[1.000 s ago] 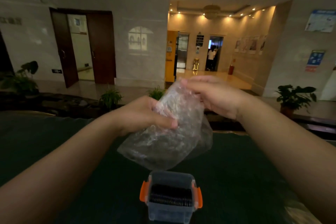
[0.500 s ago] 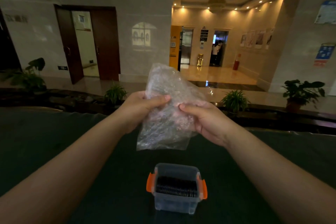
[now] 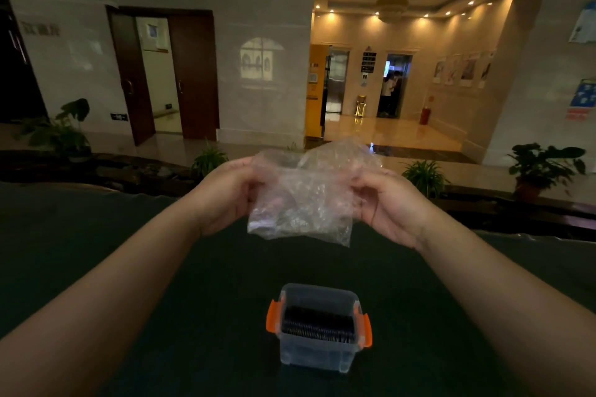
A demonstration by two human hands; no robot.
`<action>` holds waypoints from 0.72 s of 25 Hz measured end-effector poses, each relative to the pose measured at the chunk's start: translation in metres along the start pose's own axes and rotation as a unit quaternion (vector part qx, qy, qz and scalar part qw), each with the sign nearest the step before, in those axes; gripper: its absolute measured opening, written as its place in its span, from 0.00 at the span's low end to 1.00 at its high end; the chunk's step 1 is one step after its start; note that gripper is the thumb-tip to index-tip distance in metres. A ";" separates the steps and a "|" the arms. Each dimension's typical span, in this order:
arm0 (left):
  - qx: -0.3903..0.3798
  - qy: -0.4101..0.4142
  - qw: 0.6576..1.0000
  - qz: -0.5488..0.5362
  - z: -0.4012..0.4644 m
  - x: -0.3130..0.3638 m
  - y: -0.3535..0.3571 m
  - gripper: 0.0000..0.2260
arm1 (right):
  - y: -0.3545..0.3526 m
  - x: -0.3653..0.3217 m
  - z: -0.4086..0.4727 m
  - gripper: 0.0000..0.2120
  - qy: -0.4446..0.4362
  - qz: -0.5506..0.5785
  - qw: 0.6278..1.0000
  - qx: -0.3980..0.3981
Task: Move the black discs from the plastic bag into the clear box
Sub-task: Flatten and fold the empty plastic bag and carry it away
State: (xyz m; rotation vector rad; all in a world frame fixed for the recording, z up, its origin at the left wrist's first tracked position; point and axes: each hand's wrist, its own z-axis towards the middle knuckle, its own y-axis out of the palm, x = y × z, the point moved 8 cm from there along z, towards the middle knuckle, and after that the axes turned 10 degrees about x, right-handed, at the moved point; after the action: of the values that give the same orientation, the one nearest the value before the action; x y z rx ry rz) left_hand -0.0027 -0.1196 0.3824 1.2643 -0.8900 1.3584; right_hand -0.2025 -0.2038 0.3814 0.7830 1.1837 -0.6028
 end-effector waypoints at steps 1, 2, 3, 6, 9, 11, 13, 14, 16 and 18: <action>0.001 -0.008 1.000 -0.013 -0.004 -0.004 0.000 0.13 | 0.000 0.004 -0.003 0.18 0.003 0.024 1.000 -0.006; 0.007 -0.014 1.000 -0.017 -0.007 -0.008 -0.001 0.15 | 0.001 0.010 -0.005 0.21 0.011 0.042 0.999 -0.013; 0.011 -0.012 1.000 -0.008 -0.011 -0.012 -0.002 0.16 | 0.002 0.016 -0.008 0.24 0.020 0.046 0.999 -0.017; 0.007 0.009 0.997 0.082 -0.024 -0.034 -0.003 0.14 | 0.001 0.042 -0.017 0.21 0.045 -0.044 0.998 -0.022; 0.012 -0.050 0.997 0.056 -0.034 -0.071 -0.010 0.28 | -0.002 0.073 -0.025 0.10 0.075 -0.095 0.992 -0.023; 0.033 -0.072 0.997 0.019 -0.040 -0.091 -0.017 0.34 | -0.006 0.091 -0.028 0.11 0.095 -0.064 0.993 0.010; 0.071 -0.092 0.993 -0.024 -0.044 -0.112 -0.025 0.35 | -0.014 0.108 -0.031 0.23 0.116 -0.010 0.991 0.072; 0.085 -0.105 0.990 -0.048 -0.046 -0.122 -0.027 0.34 | -0.017 0.117 -0.033 0.25 0.126 0.015 0.986 0.108; 0.100 -0.128 0.982 -0.091 -0.053 -0.140 -0.029 0.33 | -0.016 0.139 -0.041 0.24 0.165 0.046 0.974 0.148; 0.113 -0.141 0.977 -0.115 -0.060 -0.154 -0.027 0.32 | -0.007 0.167 -0.051 0.34 0.240 0.060 0.956 0.156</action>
State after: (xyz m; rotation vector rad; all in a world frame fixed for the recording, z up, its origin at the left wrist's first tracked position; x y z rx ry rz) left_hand -0.0020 -0.0866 0.2182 1.7131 -0.7646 1.1355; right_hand -0.1907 -0.1695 0.2101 1.3139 1.4864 -0.5192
